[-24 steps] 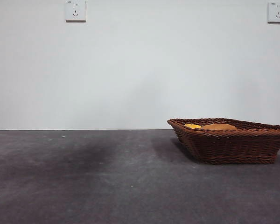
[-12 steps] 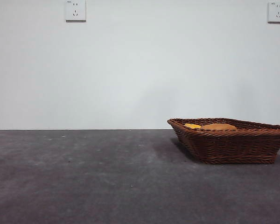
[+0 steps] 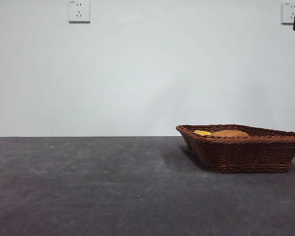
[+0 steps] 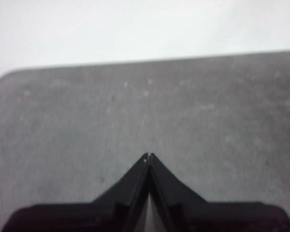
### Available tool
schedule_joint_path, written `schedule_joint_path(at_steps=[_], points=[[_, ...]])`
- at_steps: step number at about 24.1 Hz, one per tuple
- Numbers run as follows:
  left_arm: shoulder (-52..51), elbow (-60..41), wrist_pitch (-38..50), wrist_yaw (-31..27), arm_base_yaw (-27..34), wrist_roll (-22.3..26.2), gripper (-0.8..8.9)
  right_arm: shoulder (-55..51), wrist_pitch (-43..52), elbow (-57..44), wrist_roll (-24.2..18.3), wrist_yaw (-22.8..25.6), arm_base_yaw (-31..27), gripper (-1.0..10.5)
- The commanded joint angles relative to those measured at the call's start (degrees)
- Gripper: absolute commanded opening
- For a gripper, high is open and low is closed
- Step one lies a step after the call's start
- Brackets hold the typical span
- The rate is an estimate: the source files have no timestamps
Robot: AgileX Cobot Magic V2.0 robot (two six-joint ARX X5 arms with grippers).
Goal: Help me put the vegetables on the table into the basket
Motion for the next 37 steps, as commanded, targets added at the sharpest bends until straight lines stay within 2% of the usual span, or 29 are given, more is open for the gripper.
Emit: schedule_joint_path(at_steps=[1,5,19,21,26,30,37], points=[[-0.13,-0.63,0.07,0.28,0.11,-2.32,-0.03,0.22,5.11,-0.31,0.42,0.04,0.00,0.0],[-0.13,-0.63,0.24,0.26,0.11,-2.82,-0.03,0.22,10.10,-0.31,0.42,0.04,0.00,0.0],[1.53,-0.63,0.26,0.28,0.11,-2.82,-0.03,1.20,10.84,-0.33,0.42,-0.02,0.00,0.0],[1.90,-0.63,0.28,0.28,0.13,-2.82,-0.03,0.72,9.66,-0.33,0.42,1.66,-0.92,0.0],[2.47,-0.63,0.31,0.28,0.13,-2.82,-0.03,-2.60,8.50,-1.36,0.39,10.49,0.35,0.0],[2.84,-0.63,0.28,0.28,0.13,-2.82,-0.03,-9.66,11.78,-8.02,0.42,12.63,2.32,0.0],[3.21,-0.63,0.26,0.28,0.13,-2.82,-0.03,-26.18,23.12,-29.51,0.42,12.44,5.35,0.0]])
